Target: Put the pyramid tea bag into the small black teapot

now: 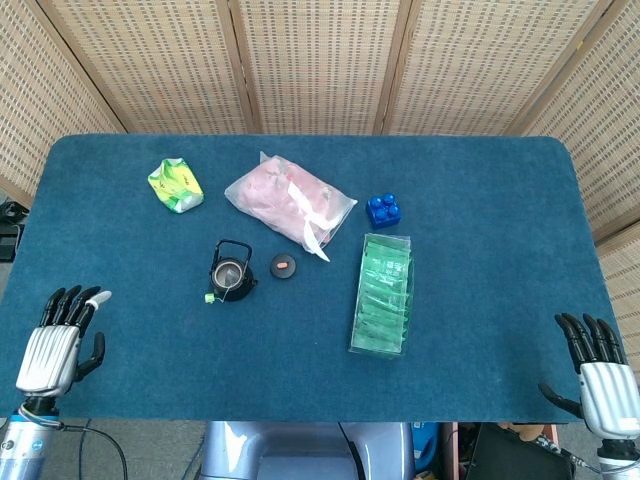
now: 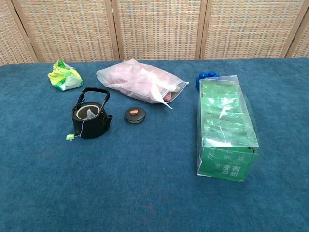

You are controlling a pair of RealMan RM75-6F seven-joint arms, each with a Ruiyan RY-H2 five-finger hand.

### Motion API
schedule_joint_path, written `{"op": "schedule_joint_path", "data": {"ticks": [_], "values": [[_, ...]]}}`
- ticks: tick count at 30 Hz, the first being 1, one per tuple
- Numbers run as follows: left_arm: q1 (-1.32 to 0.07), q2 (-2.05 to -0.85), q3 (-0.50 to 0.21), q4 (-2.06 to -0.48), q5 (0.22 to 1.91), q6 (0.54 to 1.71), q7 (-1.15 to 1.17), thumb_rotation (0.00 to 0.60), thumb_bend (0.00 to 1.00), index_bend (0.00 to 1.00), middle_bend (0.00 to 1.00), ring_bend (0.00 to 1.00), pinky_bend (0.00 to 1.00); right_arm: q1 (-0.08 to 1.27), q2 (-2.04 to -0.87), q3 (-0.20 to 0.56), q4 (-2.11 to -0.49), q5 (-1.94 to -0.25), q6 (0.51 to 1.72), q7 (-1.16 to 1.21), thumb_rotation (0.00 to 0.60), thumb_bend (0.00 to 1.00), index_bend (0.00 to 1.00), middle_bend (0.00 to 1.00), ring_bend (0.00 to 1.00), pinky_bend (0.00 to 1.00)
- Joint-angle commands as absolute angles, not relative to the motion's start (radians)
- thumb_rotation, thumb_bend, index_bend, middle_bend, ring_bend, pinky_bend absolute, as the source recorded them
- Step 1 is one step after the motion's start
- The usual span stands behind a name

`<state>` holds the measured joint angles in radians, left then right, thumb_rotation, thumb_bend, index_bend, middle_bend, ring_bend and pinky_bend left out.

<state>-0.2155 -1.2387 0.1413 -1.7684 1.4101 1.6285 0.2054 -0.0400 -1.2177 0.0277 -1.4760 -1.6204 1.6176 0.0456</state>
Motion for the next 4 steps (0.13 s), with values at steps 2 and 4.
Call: {"op": "schedule_joint_path", "data": {"ticks": [2,4], "values": [[-0.196,-1.236,0.135,-1.768,1.43,1.63,0.205,0.6,0.62,0.17,0.14,0.06,0.0,-0.039,-1.217,0.027,-1.48,-1.621,1.619,0.041,0.6,0.12,0.11,0.2,0.03,0.1],[-0.189,-1.236,0.129,-1.77,1.436,1.623,0.198,0.6,0.62,0.17,0.14,0.06,0.0,-0.039,-1.219,0.027,-1.48,-1.619,1.619,0.041,0.6,0.12,0.11,0.2,0.03,0.1]]}}
